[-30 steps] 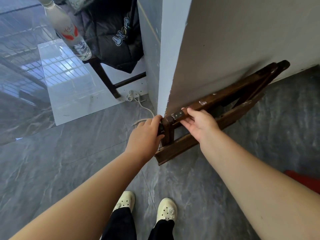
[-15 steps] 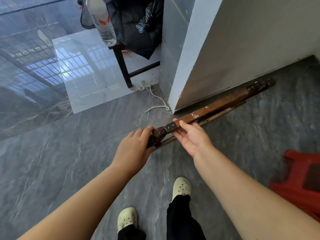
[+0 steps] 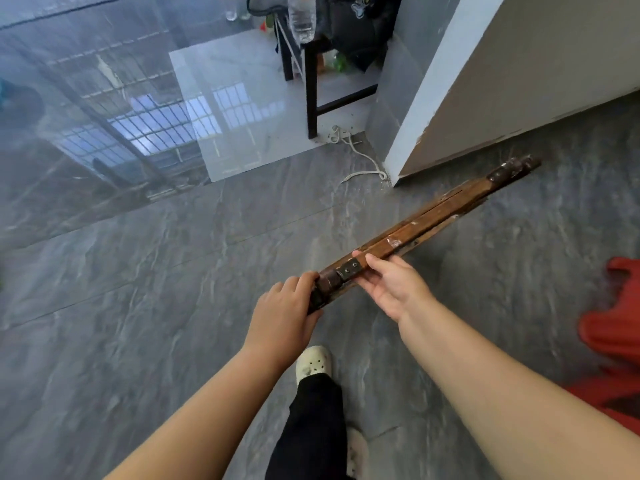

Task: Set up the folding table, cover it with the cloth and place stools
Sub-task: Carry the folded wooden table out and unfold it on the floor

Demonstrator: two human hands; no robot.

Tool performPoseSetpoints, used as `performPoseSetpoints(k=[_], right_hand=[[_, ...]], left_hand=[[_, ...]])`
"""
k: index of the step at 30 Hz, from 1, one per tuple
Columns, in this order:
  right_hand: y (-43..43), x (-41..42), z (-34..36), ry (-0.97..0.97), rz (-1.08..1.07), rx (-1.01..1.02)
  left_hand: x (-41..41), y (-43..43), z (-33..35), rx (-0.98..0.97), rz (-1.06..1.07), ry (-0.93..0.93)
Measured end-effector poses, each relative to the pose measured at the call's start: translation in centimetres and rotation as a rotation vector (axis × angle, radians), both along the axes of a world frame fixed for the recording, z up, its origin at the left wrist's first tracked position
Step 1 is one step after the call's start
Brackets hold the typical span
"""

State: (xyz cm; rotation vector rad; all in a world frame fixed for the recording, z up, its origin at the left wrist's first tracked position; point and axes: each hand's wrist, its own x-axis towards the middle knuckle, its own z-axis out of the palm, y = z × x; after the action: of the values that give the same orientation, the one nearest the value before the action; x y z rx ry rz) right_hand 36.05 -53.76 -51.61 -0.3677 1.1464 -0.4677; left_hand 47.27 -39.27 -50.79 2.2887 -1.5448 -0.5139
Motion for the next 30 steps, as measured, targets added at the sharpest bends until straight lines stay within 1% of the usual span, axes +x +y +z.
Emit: performPoseSetpoints(k=[7,12,16,21,25,30], right_hand=[[12.4,-1.9,0.3,0.026,0.089,0.0],[22.4,-2.4,0.4,0.087,0.12,0.008],[30.4,-2.3,1.1,0.161,0.131,0.002],[40.3,-4.0,1.8,0.181,0.151,0.015],[45.9,-6.2,1.9,0.204,0.192,0.018],[51.0,-9.8,2.0,0.23,0.286,-0.003]], left_hand=[[-3.2,13.2,0.0,0.022,0.013,-0.024],[-4.2,23.3,-0.9,0.047,-0.012,-0.03],[-4.9,31.3,-0.5,0.1,0.049,0.072],[-7.0,41.1,-0.2,0.108,0.003,0.108],[-9.8,47.3,-0.4,0.095,0.05,0.087],[-14.6,52.9,-0.4,0.117,0.109,0.093]])
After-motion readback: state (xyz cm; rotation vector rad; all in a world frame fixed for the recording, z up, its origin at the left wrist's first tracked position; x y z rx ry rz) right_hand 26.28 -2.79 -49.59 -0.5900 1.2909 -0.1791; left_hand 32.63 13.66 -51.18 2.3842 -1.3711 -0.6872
